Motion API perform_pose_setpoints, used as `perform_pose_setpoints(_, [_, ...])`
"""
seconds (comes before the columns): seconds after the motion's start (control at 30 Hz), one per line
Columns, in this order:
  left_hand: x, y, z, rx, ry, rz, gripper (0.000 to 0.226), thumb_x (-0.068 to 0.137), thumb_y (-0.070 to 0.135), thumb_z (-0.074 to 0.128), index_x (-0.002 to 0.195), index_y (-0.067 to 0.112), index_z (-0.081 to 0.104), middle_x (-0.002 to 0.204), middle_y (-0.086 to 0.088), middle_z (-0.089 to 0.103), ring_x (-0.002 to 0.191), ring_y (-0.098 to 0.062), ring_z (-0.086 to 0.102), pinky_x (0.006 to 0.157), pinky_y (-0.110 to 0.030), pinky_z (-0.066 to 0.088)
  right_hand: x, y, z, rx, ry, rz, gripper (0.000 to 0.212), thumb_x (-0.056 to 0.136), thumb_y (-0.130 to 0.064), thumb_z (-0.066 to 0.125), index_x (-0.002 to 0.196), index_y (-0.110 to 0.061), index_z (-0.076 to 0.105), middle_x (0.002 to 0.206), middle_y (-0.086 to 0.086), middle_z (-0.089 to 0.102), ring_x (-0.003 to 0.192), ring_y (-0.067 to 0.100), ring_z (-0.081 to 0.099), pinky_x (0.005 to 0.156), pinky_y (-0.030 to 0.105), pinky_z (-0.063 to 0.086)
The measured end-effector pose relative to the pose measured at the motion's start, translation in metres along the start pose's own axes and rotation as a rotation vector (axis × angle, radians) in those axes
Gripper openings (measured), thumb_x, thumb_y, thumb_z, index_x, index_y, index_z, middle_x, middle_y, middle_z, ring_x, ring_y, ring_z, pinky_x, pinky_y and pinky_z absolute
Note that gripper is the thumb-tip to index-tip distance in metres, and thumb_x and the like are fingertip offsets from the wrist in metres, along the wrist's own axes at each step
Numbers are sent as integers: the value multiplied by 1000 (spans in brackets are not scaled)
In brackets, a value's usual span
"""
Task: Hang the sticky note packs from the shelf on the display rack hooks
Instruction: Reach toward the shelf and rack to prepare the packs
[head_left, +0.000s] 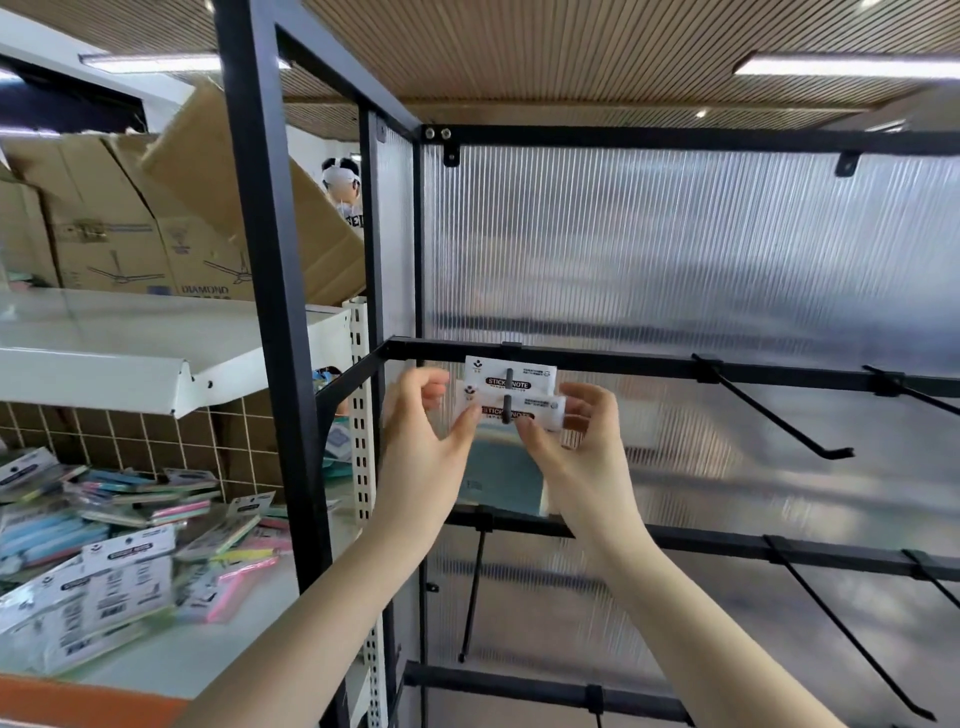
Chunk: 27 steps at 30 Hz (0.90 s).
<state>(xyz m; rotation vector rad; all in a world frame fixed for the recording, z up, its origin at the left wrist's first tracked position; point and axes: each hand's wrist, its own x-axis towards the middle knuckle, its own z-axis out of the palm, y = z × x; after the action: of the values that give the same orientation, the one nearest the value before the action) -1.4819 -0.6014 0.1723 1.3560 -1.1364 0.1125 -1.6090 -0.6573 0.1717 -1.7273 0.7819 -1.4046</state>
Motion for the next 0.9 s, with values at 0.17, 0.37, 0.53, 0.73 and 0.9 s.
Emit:
perform_pose_setpoints(0.17, [13, -29, 22, 26, 74, -75, 37, 83, 17, 71, 114, 7, 52, 107, -2, 54, 99, -12, 50, 80, -5, 34, 21, 16, 0, -93, 6, 42, 49, 84, -22, 71, 121, -24, 40, 122, 1, 45, 112, 15, 48, 97, 41, 47])
perform_pose_setpoints(0.37, [25, -44, 40, 23, -26, -216, 28, 87, 23, 66, 108, 12, 50, 102, -4, 58, 93, -18, 57, 77, -32, 49, 48, 35, 4, -123, -44, 149, 43, 88, -27, 66, 124, -17, 43, 122, 3, 53, 111, 19, 54, 87, 43, 52])
perform_pose_setpoints(0.53, [28, -47, 46, 39, -52, -251, 12, 90, 11, 60, 100, 11, 55, 93, 1, 61, 86, -18, 60, 69, -28, 48, 59, 45, 8, -239, -101, 190, 24, 92, -39, 58, 103, -18, 53, 101, -2, 61, 82, 9, 55, 58, 20, 42])
perform_pose_setpoints(0.73, [23, -51, 46, 146, -67, -296, 6, 94, 15, 56, 94, 13, 51, 91, 0, 59, 85, -19, 59, 67, -27, 45, 52, 52, 15, -268, -83, 229, 27, 92, -47, 55, 97, -21, 52, 88, -9, 58, 75, 9, 58, 64, 27, 51])
perform_pose_setpoints(0.9, [-1, -59, 33, 281, -109, -355, 4, 96, 18, 52, 93, 16, 49, 91, 3, 57, 77, -9, 52, 56, -16, 34, 34, 67, 4, -373, -252, 356, 16, 93, -28, 58, 101, -17, 49, 84, -7, 55, 69, 8, 53, 54, 22, 43])
